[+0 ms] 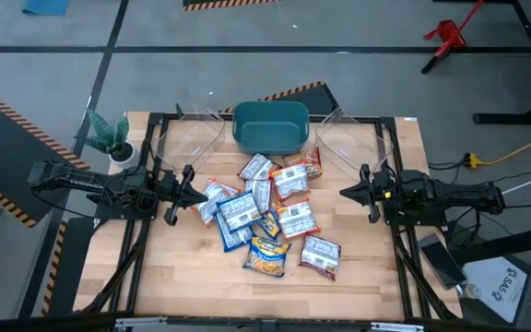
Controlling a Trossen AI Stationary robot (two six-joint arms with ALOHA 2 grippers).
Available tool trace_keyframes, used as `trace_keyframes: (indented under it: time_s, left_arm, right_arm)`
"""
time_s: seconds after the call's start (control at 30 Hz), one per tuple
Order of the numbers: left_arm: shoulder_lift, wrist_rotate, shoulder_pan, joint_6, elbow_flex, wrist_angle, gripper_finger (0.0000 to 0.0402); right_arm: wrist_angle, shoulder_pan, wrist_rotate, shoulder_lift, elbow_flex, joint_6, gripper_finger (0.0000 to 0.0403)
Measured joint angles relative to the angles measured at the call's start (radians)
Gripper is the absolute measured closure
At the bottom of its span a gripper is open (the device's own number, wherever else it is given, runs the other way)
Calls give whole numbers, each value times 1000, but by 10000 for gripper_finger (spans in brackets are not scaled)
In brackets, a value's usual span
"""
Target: Sort Maruchan noodles
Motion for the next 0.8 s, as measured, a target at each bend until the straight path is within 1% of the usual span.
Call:
trace_keyframes:
  time_s: [0.3, 0.47, 0.53, 0.8]
  left_arm:
    - [0, -9, 0, -1, 0, 11, 401]
    - [0, -9, 0, -1, 0, 37, 401]
    - [0, -5, 0, 0, 0, 35, 401]
    - [0, -14, 0, 33, 0, 37, 401]
  right_arm:
    - [3, 0, 28, 0, 5, 0, 402]
    - [11, 0, 120, 0, 7, 0, 402]
    - [16, 0, 136, 0, 7, 1, 402]
    - [22, 0, 147, 0, 7, 4, 402]
